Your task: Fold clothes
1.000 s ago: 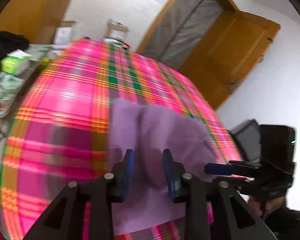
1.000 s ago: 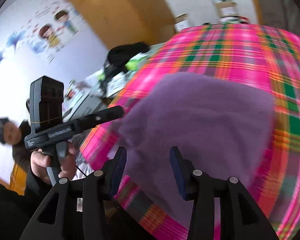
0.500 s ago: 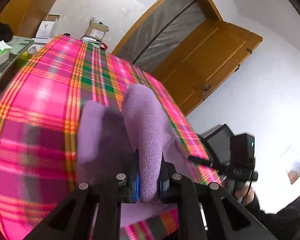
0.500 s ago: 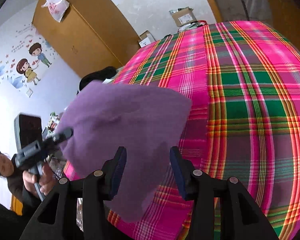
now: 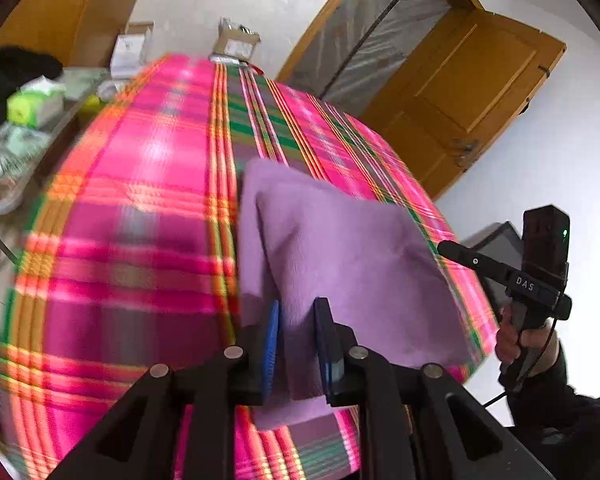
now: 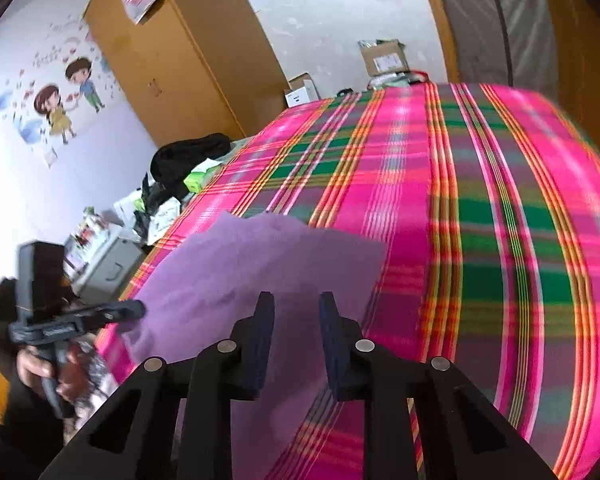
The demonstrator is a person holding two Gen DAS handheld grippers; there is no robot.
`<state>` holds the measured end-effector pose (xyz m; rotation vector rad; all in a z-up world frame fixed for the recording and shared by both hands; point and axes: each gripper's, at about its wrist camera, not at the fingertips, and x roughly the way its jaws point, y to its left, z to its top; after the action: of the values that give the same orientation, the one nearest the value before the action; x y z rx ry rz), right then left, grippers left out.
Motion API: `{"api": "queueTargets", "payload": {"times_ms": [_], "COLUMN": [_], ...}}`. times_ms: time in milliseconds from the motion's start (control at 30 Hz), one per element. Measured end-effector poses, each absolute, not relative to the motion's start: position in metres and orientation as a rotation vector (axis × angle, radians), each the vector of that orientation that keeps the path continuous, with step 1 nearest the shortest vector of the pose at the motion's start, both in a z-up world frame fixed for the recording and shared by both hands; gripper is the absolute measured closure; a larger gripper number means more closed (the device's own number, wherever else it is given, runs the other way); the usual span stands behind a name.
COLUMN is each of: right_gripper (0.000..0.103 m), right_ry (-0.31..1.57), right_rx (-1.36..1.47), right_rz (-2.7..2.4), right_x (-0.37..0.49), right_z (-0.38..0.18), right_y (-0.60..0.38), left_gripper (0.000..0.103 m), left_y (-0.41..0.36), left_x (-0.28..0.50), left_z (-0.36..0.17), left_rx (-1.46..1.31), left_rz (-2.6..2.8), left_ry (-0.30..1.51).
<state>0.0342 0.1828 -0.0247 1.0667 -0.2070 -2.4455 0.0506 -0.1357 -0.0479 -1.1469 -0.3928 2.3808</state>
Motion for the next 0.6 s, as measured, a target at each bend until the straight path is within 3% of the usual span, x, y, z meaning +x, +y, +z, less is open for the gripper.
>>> {"api": "queueTargets", "payload": {"times_ms": [200, 367, 433, 600], "right_gripper": [0.08, 0.078, 0.077, 0.075], "right_ry": [-0.061, -0.066, -0.065, 0.056], "right_rx": [1.125, 1.099, 1.085, 0.897], "right_rz": [-2.474, -2.455, -2.456, -2.395], "right_x": [-0.007, -0.015, -0.006, 0.062], "right_z": [-0.047, -0.064, -0.057, -0.038], "right_y": [0.16, 0.163, 0.167, 0.168], "left_gripper": [0.085, 0.087, 0.096, 0.096], "left_y": [-0.115, -0.089, -0.093, -0.112], "left_x": [0.026, -0.018, -0.029, 0.003], "left_z": [-0.017, -0.05, -0.067, -0.062], "left_rx": [-1.055, -1.178, -1.247, -1.167], "left_rz": [2.416, 2.361, 2.35, 2.358], "left_ry": [-0.311, -0.333, -0.375, -0.392]}}
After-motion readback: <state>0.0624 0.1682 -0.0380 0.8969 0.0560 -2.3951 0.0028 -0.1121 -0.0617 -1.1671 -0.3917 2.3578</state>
